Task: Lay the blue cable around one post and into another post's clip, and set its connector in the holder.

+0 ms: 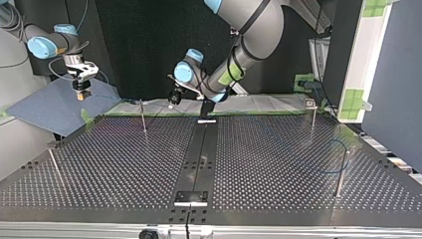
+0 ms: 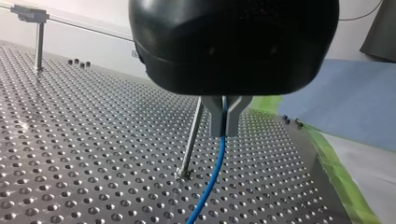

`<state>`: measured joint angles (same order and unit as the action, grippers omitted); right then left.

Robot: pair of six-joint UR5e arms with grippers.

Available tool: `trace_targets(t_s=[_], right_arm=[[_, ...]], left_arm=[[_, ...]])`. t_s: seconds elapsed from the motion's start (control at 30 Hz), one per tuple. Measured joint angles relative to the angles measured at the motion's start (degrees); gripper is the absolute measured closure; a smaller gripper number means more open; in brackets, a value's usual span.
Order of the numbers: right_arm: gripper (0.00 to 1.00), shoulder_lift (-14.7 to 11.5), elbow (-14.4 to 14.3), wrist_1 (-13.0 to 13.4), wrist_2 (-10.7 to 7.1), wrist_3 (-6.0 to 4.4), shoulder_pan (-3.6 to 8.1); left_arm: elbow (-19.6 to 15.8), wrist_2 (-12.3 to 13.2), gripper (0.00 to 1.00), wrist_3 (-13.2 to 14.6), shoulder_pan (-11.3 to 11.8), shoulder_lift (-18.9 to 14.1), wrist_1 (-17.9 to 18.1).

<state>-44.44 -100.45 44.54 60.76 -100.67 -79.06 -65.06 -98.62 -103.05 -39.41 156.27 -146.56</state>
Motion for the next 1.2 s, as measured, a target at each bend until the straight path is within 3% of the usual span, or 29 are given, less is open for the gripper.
trace_targets(t_s=[0.4,0.67,1.03,1.2], right_arm=[[1.0,0.1,0.1,0.0,0.49,-0.32,-0.15],[1.0,0.1,0.4,-0.1,0.6,-0.41,-0.23],[1.0,0.1,0.7,-0.3,0.93,-0.4,-0.26],[1.0,0.1,0.9,-0.1,0.95,-0.31,-0.34]], left_arm=[[0.1,0.9,0.99,-1.0,0.1,0.6,-0.1],[1.4,0.7,0.99,-1.1,-0.2,3.1,0.0],[3.8,0.5,0.99,-1.2,0.4,3.3,-1.0],[5.0,0.6,0.88,-1.2,0.8,3.4,-1.5]])
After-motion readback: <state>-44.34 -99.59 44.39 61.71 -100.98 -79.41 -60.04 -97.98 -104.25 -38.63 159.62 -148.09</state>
